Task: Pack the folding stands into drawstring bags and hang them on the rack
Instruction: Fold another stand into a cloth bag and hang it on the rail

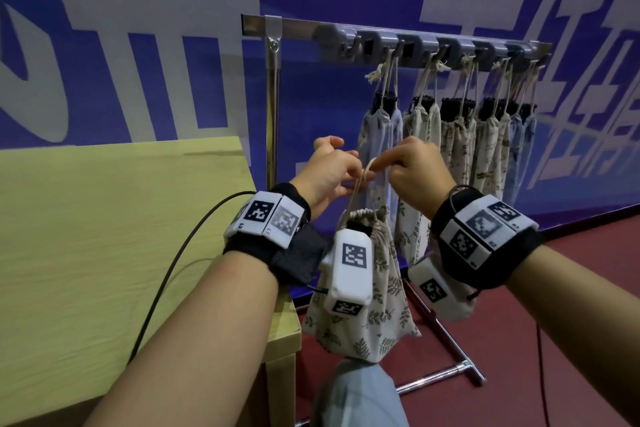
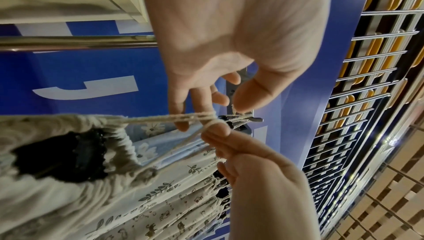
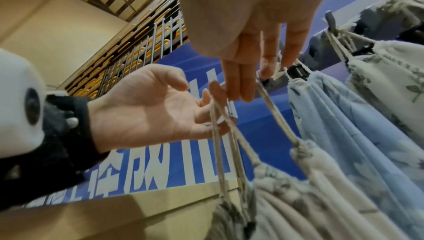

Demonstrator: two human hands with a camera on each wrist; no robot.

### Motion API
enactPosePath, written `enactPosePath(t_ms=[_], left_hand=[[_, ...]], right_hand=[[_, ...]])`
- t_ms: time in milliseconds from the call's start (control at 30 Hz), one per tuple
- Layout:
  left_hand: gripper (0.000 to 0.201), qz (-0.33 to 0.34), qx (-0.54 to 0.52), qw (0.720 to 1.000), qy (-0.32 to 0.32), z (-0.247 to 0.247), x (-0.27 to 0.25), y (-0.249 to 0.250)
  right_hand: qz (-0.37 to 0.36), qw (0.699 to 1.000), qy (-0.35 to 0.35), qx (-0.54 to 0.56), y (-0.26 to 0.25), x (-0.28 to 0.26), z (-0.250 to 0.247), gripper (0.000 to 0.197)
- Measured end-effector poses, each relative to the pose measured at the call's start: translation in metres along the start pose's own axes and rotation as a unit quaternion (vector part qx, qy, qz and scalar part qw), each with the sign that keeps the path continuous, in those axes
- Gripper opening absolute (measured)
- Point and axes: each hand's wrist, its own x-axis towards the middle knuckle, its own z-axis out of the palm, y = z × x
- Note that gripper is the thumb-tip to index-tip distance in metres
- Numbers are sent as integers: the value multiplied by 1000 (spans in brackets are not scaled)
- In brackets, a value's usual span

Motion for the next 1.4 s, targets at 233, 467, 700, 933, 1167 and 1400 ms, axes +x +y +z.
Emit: enactPosePath(t_ms=[233,467,700,933,1167,1400], left_hand=[[48,26,11,1000,0,-2,-3,3],[39,67,6,998,16,-14,8,26],[43,87,103,991,19,-19,38,72],[37,110,98,989,21,-12,72,132],[46,137,127,982,40,-9,111,155],[62,153,89,984,37,-7,134,138]], right_hand=[[97,982,-37,157,14,5,14,41],[126,918,-188,326,7,14,20,23],[51,922,-132,360,8,50,12,18],[82,891,-92,438,-2,101,-19,20],[128,893,31,431,-8,152,-21,28],[228,882,88,402,-5,182,-2,28]])
